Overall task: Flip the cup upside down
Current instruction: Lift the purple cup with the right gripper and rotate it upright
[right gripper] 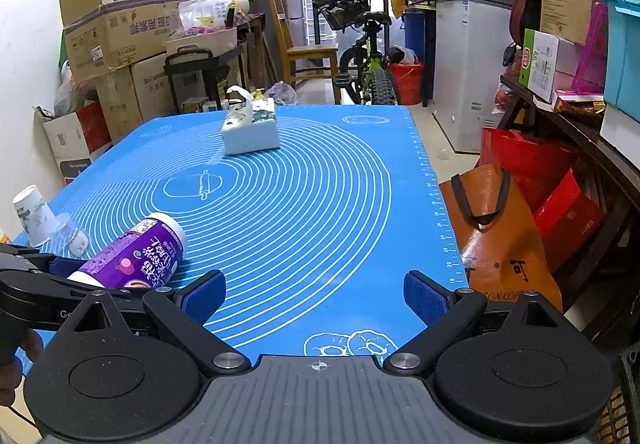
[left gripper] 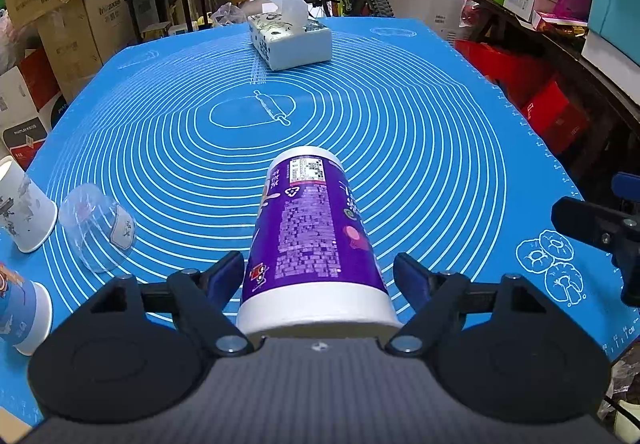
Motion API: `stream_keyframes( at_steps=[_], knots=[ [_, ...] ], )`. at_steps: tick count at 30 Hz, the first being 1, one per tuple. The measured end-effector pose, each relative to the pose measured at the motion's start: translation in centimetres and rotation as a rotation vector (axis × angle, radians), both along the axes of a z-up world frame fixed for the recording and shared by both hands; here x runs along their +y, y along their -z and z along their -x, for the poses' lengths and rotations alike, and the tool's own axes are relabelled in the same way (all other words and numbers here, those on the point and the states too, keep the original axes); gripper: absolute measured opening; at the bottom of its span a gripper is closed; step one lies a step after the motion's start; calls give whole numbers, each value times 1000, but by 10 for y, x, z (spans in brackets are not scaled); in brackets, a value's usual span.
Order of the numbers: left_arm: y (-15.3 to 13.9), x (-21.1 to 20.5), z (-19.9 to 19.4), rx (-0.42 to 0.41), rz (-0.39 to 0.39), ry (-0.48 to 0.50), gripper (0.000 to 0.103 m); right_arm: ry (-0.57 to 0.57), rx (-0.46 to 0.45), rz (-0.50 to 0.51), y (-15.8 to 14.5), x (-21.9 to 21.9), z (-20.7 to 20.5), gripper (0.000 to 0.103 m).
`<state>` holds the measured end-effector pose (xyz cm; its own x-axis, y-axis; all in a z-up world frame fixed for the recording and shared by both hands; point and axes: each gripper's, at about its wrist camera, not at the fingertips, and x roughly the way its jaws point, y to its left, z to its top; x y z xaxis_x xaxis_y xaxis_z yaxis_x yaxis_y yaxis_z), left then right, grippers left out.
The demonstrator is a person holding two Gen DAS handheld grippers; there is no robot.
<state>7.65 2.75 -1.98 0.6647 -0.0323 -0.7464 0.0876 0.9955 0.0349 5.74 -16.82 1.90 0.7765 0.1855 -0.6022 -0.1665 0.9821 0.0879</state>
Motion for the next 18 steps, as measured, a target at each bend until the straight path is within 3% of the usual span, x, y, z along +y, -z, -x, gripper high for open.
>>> stream_keyframes(
  at_steps=[6, 18],
  knots=[
    [-6, 1, 4, -16, 6, -1, 86, -9, 3, 4, -2, 1, 1, 96],
    [-49, 26, 20, -153, 17, -69, 92, -85, 29, -25, -29, 23, -14, 96]
  ],
)
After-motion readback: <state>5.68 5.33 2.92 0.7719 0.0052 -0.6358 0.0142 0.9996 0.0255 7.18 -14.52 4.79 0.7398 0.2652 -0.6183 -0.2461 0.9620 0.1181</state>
